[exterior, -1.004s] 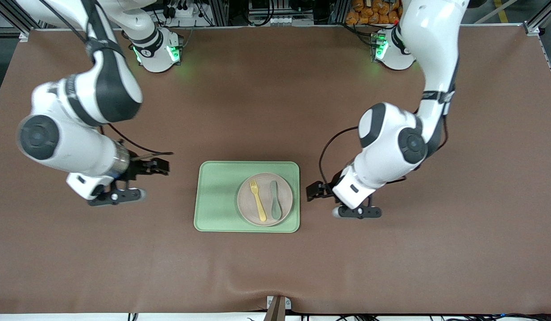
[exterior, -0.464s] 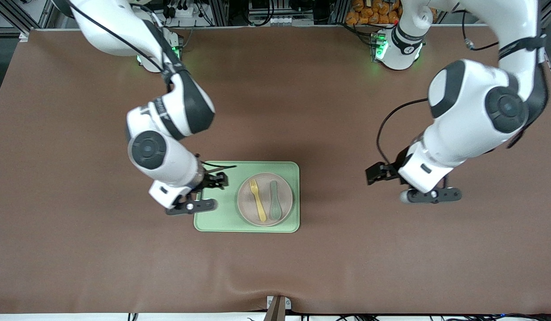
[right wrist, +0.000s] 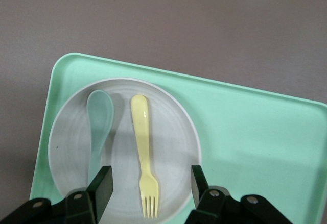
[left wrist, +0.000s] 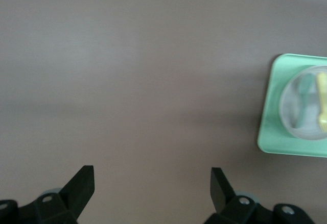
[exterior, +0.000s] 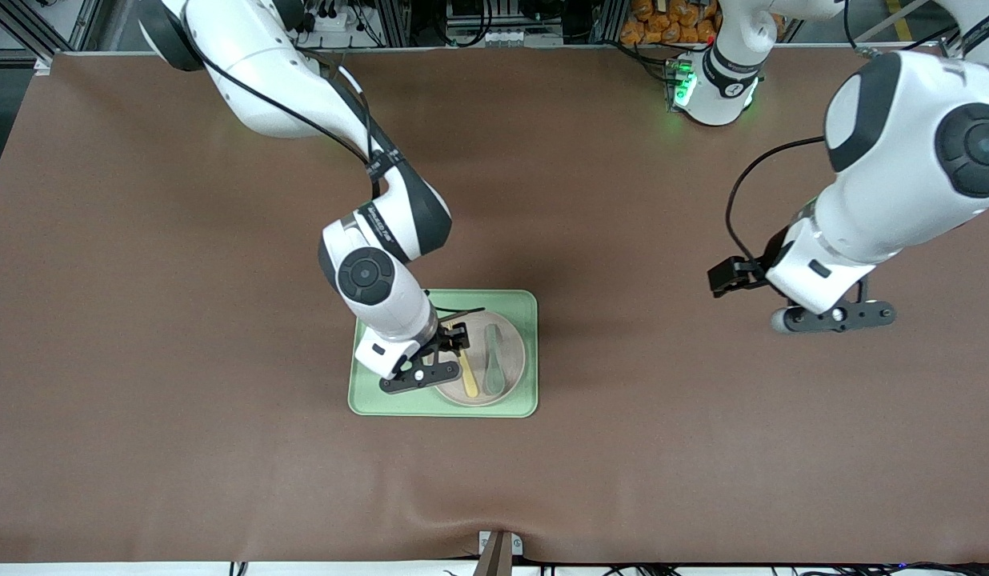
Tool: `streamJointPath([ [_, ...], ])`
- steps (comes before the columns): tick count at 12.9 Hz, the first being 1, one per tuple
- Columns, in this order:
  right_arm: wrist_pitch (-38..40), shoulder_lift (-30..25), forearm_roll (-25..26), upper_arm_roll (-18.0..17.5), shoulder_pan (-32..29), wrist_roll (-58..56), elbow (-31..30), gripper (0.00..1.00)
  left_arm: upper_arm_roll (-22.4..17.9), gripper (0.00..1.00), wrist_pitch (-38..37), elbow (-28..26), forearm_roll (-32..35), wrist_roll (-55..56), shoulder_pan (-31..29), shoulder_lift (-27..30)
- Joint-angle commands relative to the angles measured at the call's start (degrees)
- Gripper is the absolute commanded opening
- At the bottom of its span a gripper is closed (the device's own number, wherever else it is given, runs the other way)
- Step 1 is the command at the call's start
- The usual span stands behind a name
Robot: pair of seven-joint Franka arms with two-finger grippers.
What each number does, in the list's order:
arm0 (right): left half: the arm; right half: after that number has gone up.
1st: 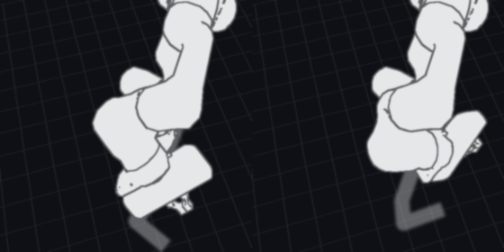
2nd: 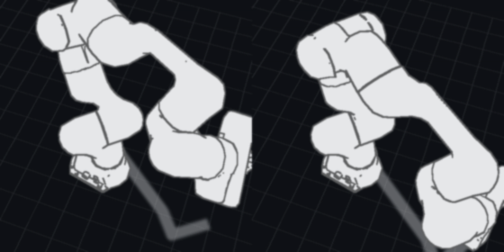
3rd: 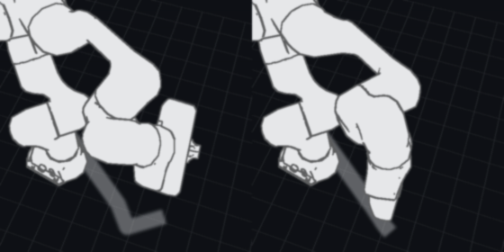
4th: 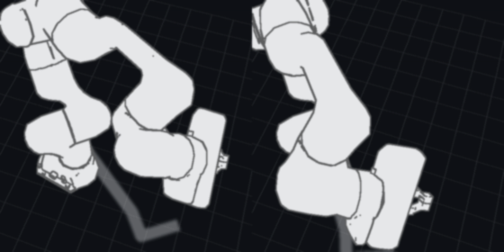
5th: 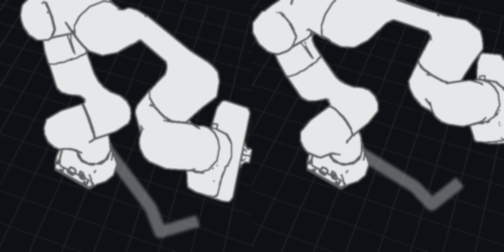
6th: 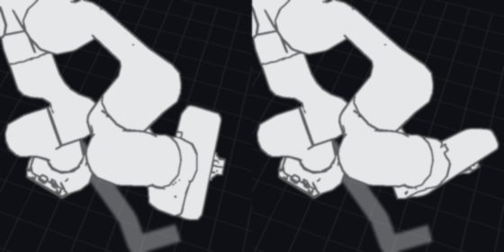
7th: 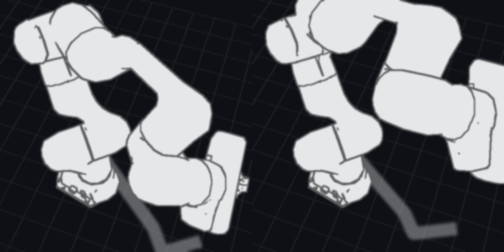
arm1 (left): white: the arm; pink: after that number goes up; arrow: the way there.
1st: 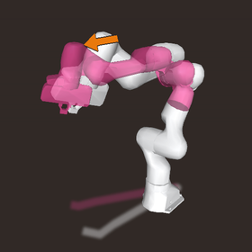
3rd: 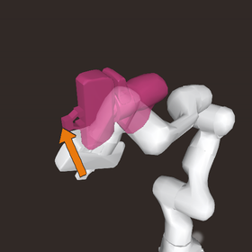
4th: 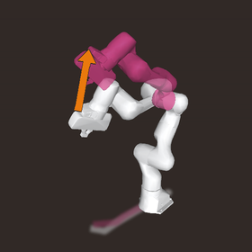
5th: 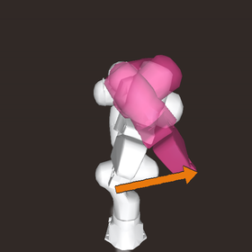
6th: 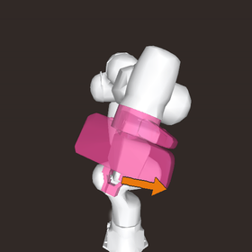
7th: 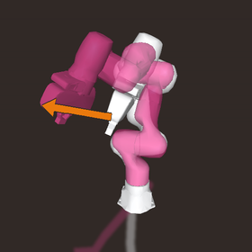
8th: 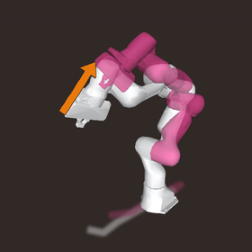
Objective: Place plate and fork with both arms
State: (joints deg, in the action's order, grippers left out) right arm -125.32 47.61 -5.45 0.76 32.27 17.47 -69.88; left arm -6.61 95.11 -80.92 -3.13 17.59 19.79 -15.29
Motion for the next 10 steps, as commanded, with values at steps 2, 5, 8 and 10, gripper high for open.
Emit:
streamJointPath([
  [2,-0.6,4.5,1.2,0.7,1.3,0.0,4.2,0.64,0.5,1.0,-3.2,-1.3,5.3,-0.4,-2.5,6.1],
  [5,-0.6,5.1,4.5,0.6,1.6,0.2,3.4,0.53,0.5,1.0,-6.5,-1.6,5.0,-3.3,-4.1,8.9],
  [8,-0.6,5.5,4.0,0.6,1.6,0.6,2.3,0.5,0.5,1.0,-7.1,-1.8,4.8,-7.0,-6.4,10.5],
  [10,-0.6,5.8,4.1,0.6,1.7,0.3,2.1,0.52,0.5,1.0,-7.1,-2.0,4.7,-7.1,-7.2,11.4],
])
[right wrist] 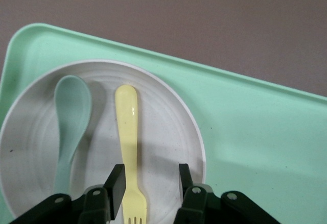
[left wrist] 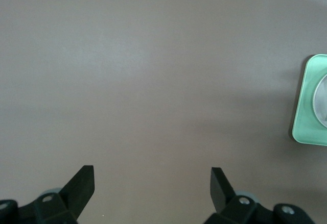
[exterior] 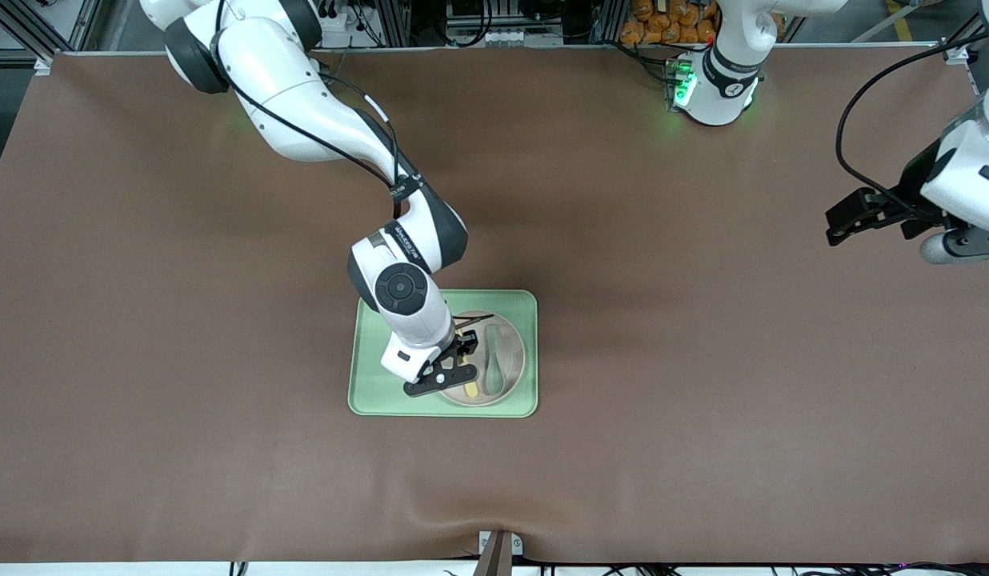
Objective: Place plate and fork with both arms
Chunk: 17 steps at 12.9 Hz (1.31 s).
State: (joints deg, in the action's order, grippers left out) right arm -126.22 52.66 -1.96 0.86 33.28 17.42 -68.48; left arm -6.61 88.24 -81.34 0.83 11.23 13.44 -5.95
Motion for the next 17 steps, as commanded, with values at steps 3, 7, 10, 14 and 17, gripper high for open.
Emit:
streamJointPath([
  [3,-0.9,2.1,0.8,0.5,1.5,0.5,0.8,0.53,0.5,1.0,-0.3,-2.2,0.7,-1.6,-1.6,2.3],
  [7,-1.0,2.2,0.9,0.5,2.1,0.6,0.7,0.51,0.5,1.0,-0.2,-2.4,0.6,-1.7,-1.7,3.3],
  [10,-1.7,2.9,1.0,0.5,2.1,0.6,0.7,0.49,0.5,1.0,0.4,-2.4,0.7,-1.7,-1.8,3.3],
  [14,-2.9,3.7,1.0,0.5,2.2,0.6,0.8,0.38,1.3,1.0,1.7,-2.3,1.4,-1.8,-1.7,3.2],
  [17,-2.9,3.7,1.1,0.5,2.4,0.6,0.7,0.2,1.4,1.0,1.6,-2.5,1.4,-1.8,-1.6,3.3],
])
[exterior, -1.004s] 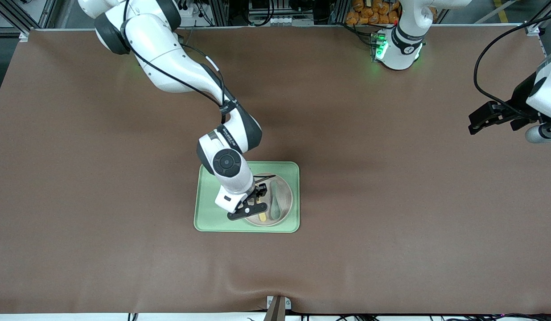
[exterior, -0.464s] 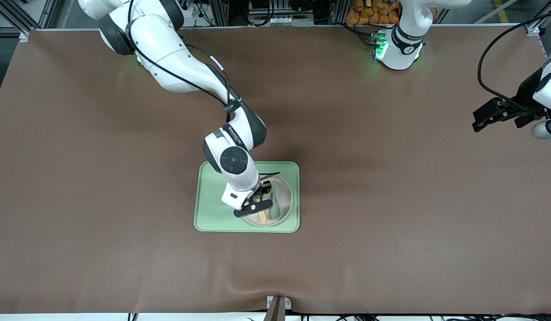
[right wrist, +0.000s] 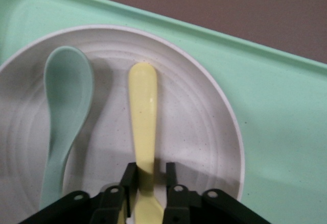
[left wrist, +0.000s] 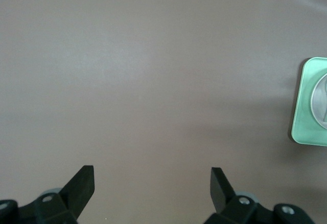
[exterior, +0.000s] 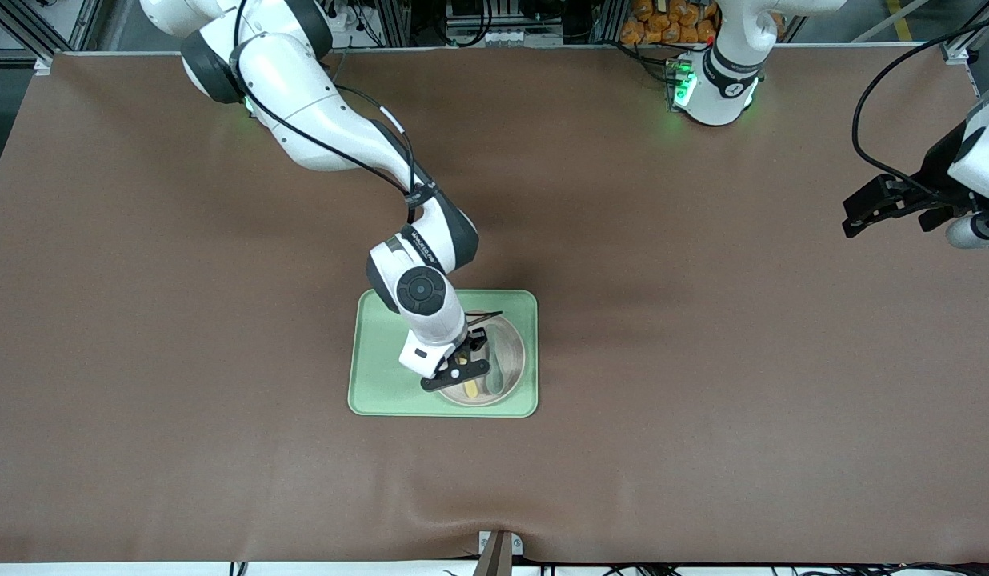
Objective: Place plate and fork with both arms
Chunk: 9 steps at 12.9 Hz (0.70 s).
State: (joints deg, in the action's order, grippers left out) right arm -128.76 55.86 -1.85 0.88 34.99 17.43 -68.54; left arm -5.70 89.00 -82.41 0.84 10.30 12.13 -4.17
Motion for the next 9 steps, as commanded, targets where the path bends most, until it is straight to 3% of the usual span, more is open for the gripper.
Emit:
streamJointPath([
  [1,-0.3,0.5,1.0,0.4,0.8,0.6,0.9,0.14,0.5,1.0,0.7,-1.7,1.3,-0.9,-0.4,1.6],
  [3,0.1,0.1,0.8,0.4,0.9,0.8,0.9,0.0,0.5,1.0,0.7,-2.0,1.0,-1.0,-0.7,1.6],
  [9,2.8,-1.5,0.1,0.3,0.8,2.6,1.6,0.0,0.5,1.0,0.7,-2.1,1.0,-1.0,-0.6,1.8],
])
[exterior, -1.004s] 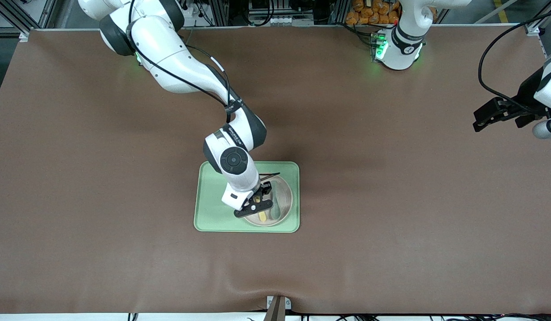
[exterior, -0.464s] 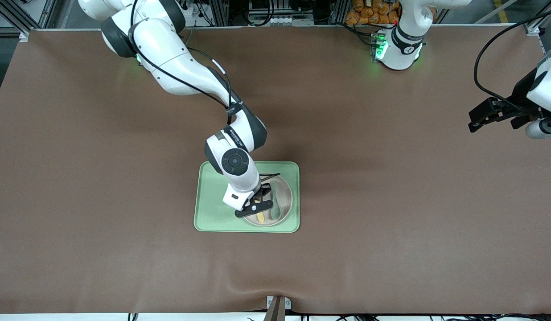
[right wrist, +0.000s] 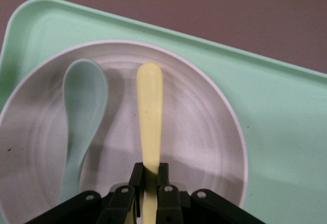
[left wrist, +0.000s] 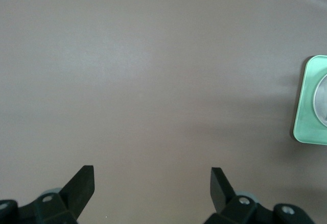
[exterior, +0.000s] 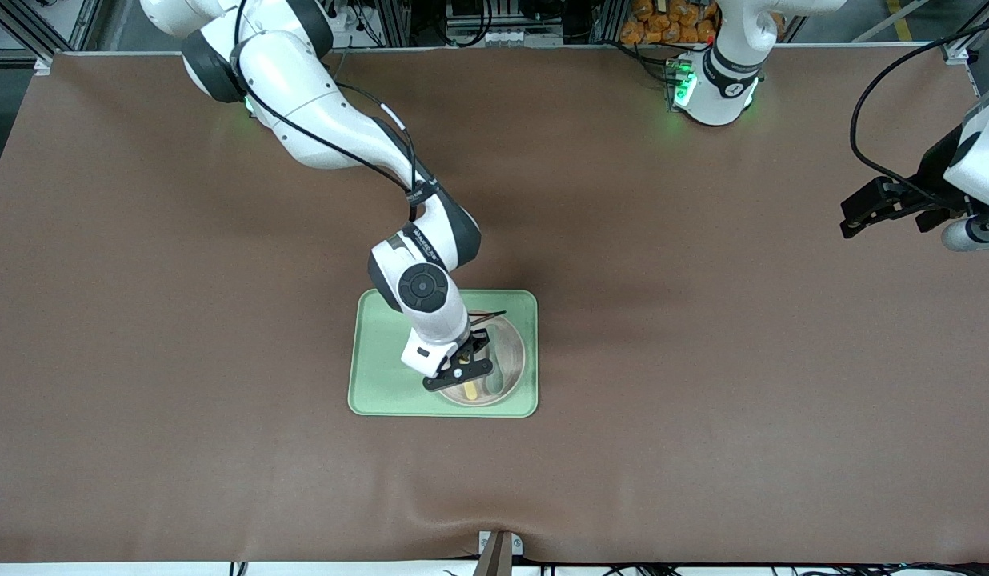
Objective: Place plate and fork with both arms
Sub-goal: 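Lift the fork and lower it onto the tray beside the plate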
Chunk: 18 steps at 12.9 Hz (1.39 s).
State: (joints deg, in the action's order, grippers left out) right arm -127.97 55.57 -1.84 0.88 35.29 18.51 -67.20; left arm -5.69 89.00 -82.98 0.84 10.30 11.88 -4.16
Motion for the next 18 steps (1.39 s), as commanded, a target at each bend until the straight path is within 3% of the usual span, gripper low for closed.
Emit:
streamJointPath([
  [1,2.5,-1.5,-0.4,0.3,0.5,2.6,0.2,0.0,0.5,1.0,0.5,-1.5,1.0,-1.0,-0.4,1.9],
  [10,8.7,-5.6,-3.7,-0.2,-4.1,2.2,0.8,0.0,0.5,1.0,0.5,-1.4,0.9,-0.9,-0.4,2.6],
  [12,9.5,-7.2,-6.6,-0.2,-6.2,0.0,-1.1,0.0,0.5,1.0,0.5,-1.5,0.7,-0.4,-0.1,2.6],
  [18,7.8,-10.4,-7.0,0.1,-11.2,-8.2,-10.5,0.0,0.6,1.0,0.2,-1.5,0.7,-0.5,-0.3,2.7],
])
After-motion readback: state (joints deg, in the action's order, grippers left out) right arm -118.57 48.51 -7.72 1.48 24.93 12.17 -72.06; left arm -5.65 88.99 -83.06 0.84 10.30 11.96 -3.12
